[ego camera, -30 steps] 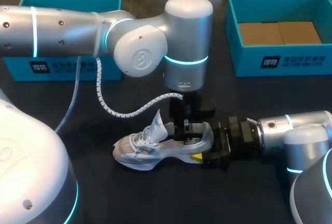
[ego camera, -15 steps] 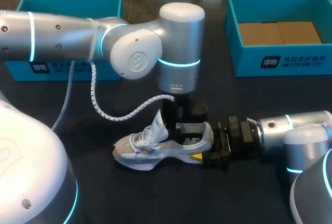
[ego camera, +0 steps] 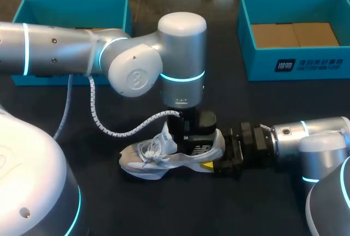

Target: Take the shoe out of the shoebox, open the shoe tongue, remove and reinsert the insole, then place the shoe into the shoebox

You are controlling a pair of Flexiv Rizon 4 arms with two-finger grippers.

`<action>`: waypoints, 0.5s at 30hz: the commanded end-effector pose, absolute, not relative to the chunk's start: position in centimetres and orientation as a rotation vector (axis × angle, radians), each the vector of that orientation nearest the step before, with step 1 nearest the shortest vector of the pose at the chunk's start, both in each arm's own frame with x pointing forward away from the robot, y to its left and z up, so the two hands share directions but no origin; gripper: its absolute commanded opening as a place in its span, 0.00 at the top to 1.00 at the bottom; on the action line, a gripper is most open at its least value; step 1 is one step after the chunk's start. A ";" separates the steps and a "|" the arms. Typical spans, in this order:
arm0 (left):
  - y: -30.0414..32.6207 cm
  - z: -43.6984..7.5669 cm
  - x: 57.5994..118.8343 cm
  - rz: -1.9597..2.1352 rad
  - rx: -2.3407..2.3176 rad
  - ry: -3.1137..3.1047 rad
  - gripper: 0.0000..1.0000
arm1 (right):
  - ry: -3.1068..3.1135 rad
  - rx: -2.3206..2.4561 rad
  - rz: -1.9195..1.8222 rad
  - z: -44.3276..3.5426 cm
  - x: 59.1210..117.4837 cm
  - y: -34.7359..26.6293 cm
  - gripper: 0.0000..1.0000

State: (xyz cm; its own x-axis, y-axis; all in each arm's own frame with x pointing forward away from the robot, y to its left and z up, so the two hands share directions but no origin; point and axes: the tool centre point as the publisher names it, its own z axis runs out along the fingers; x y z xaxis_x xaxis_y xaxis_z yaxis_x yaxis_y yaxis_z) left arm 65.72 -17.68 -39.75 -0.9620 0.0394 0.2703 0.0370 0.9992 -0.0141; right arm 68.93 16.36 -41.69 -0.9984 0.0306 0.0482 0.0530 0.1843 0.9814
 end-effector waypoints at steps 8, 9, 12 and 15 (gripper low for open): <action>-18.5 -41.5 67.0 0.059 0.004 -3.059 0.69 | -2.405 -0.085 -1.988 -41.6 69.0 16.5 1.00; -18.6 -41.7 67.3 0.059 0.013 -3.074 0.69 | -2.405 -0.085 -1.988 -41.6 69.0 16.5 1.00; -18.9 -42.1 68.3 0.068 0.055 -3.122 0.72 | -2.405 -0.085 -1.988 -41.6 69.0 16.5 1.00; -19.3 -42.6 69.3 0.073 0.097 -3.168 0.77 | -2.405 -0.085 -1.988 -41.6 69.0 16.5 1.00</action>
State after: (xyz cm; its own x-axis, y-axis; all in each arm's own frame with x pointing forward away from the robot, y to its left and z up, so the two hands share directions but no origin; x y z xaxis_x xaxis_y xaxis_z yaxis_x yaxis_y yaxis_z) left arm 68.38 -18.79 -41.02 -0.9987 -0.0510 0.0031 -0.0511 0.9975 -0.0483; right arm 69.10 16.30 -41.80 -0.9983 0.0322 0.0486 0.0537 0.1841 0.9814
